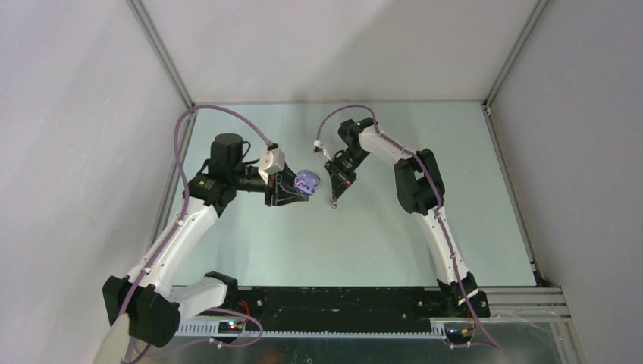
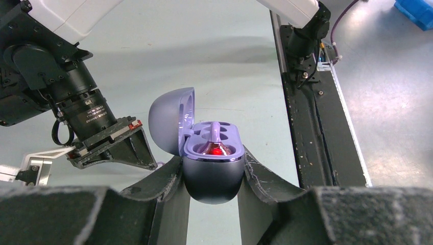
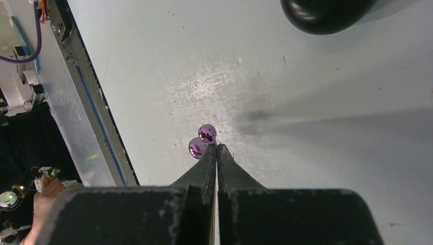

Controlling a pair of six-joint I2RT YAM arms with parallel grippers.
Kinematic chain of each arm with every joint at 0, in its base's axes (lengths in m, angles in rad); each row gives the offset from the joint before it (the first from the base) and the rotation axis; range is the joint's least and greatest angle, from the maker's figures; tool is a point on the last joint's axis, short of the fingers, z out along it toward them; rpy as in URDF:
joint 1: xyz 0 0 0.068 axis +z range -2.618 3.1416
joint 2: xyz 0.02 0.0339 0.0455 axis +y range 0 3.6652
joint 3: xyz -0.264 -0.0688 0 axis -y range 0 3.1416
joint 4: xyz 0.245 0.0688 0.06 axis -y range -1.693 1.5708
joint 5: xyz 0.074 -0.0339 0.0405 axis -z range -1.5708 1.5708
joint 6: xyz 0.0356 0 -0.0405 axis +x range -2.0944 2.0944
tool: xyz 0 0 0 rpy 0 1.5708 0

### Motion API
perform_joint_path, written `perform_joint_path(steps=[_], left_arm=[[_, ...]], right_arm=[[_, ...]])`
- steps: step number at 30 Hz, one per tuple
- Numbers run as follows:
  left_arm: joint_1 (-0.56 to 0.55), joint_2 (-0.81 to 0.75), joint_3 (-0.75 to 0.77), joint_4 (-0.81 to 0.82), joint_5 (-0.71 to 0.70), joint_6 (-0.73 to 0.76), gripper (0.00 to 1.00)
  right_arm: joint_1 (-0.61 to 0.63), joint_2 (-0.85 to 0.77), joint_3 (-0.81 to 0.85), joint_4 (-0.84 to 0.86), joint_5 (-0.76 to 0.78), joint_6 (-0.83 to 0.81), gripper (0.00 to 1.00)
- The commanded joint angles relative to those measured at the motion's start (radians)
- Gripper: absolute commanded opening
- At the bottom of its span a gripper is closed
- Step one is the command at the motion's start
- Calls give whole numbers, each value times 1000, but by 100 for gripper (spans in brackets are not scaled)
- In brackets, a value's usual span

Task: Insert the wireless bluetooth earbuds into the charging case
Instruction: Pick up the right earbud from the center of the board, then place the right earbud in the right side groove of the charging case.

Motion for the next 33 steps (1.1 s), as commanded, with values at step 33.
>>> perform_joint_path(steps=[33], left_arm=[[-52, 128, -100, 454, -88, -367, 0]], right_arm=[[111, -1101, -568, 548, 582, 142, 0]])
